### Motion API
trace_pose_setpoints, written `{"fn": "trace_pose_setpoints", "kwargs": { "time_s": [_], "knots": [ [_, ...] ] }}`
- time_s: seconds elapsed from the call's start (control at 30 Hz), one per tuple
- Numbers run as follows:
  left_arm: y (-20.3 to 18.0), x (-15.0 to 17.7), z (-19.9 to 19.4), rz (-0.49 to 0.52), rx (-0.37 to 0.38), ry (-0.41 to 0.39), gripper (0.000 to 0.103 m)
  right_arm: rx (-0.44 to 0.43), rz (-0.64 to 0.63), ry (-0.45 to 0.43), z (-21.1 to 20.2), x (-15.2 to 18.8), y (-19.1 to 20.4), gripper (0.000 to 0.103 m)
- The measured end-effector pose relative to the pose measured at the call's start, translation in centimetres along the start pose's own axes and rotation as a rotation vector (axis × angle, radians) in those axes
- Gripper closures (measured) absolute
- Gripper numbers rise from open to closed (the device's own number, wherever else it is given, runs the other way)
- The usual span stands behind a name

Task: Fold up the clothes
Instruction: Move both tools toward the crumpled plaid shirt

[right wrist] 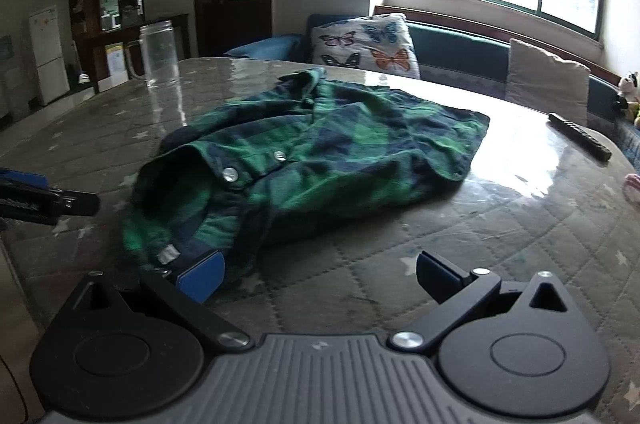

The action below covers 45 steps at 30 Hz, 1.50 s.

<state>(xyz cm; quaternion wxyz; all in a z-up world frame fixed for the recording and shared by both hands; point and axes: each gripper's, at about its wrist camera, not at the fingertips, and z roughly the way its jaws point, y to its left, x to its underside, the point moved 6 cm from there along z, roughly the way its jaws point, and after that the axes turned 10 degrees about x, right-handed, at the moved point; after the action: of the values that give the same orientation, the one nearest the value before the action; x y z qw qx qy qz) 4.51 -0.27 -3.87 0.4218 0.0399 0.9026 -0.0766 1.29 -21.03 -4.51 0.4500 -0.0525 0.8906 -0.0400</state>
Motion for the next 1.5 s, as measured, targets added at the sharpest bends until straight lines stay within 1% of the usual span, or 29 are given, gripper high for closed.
{"fn": "trace_pose_setpoints", "kwargs": {
  "time_s": [0.17, 0.23, 0.33, 0.47, 1.0, 1.5],
  "knots": [
    [-1.9, 0.5, -0.1, 0.024, -0.019, -0.003, 0.000, -0.003, -0.001, 0.006, -0.2, 0.1, -0.5, 0.000],
    [-2.8, 0.8, -0.3, 0.030, -0.019, -0.008, 0.000, 0.000, -0.001, 0.010, -0.4, 0.2, 0.7, 0.000],
    [-2.4, 0.7, -0.1, 0.016, 0.019, 0.025, 0.000, -0.006, -0.002, 0.012, -0.7, 0.1, 1.6, 0.000],
    [-2.7, 0.6, -0.1, 0.036, 0.035, 0.033, 0.000, 0.002, -0.003, 0.010, -0.6, 0.0, 2.0, 0.000],
    [-3.7, 0.5, 0.1, 0.060, 0.038, 0.044, 0.000, 0.045, 0.031, 0.011, -1.3, -0.1, 4.1, 0.000],
    [-4.2, 1.3, 0.2, 0.065, 0.029, 0.065, 0.000, 0.074, 0.036, 0.027, -1.5, 0.5, 5.0, 0.000]
  ]
}}
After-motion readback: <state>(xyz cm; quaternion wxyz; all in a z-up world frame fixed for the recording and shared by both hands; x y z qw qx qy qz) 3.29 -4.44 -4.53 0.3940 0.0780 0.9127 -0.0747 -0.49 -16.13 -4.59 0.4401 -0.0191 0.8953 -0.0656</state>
